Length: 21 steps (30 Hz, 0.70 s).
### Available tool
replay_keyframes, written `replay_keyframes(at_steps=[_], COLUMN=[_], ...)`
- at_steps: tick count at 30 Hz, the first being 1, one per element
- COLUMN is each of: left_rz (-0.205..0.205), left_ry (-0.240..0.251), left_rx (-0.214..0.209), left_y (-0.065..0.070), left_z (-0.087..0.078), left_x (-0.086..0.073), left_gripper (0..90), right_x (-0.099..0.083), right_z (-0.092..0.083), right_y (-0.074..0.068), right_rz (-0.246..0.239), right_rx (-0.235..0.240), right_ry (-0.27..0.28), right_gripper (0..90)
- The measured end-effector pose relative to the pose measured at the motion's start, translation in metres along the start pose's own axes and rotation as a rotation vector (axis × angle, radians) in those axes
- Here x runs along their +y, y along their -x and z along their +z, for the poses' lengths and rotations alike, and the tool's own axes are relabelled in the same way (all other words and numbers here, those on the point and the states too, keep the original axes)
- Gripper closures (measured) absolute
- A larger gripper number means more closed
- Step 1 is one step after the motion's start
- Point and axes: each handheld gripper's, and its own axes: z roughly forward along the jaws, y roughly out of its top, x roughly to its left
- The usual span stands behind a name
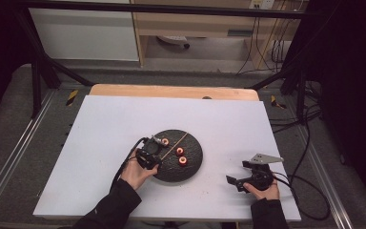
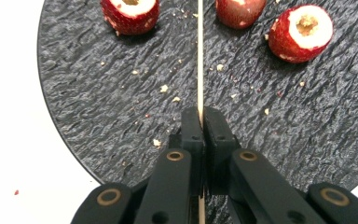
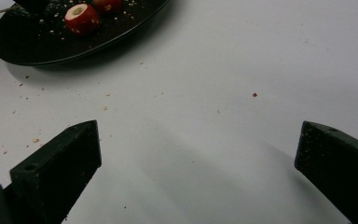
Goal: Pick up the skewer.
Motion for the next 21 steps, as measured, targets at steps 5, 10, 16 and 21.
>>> replay_keyframes(at_steps=[5,10,16,21], left_rz=[0.003,0.005,-0.001,-0.005], left_ry=[0.034,0.083,0.152,0.222], left_rx=[0.002,-0.021,-0.058,-0.088], left_y=[-0.002,-0.008,-0.017,-0.024], left_z=[-0.007,-0.016,-0.026,-0.033], left_x=[-0.003,-0.008,-0.019,-0.032], left_gripper=[87.6,87.7,87.7,87.7], right_x=[0.0,0.0,0.0,0.0], right_z=[0.0,0.0,-0.001,-0.001], right_y=[0.0,0.0,0.0,-0.001], right_rz=[0.001,0.004,0.009,0.014], right_rx=[0.0,-0.002,-0.002,-0.005], right_ry=[-0.001,-0.001,-0.004,-0.005], right_gripper=[1.0,0.8,0.8,0.7])
